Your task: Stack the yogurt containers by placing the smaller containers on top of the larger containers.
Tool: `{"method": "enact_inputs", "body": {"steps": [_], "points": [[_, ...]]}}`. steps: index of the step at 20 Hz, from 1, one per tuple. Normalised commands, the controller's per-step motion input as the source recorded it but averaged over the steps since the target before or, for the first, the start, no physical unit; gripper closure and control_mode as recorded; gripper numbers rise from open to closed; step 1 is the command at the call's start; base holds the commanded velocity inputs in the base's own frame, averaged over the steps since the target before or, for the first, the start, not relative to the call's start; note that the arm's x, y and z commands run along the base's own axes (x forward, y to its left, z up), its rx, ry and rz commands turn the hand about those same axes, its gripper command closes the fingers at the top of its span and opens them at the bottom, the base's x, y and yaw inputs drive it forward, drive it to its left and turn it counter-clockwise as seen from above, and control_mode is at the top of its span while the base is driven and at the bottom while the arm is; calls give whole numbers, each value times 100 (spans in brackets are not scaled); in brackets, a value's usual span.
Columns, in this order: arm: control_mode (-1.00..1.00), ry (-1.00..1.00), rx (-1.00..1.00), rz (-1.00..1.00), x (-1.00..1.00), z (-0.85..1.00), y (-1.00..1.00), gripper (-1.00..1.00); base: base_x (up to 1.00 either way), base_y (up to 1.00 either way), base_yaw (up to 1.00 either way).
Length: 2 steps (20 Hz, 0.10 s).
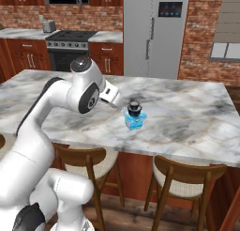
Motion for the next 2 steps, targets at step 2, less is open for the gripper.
{"method": "enact_inputs", "body": {"steps": [2], "points": [[-100,0,0,-5,-84,36,10,-100,0,0,0]]}}
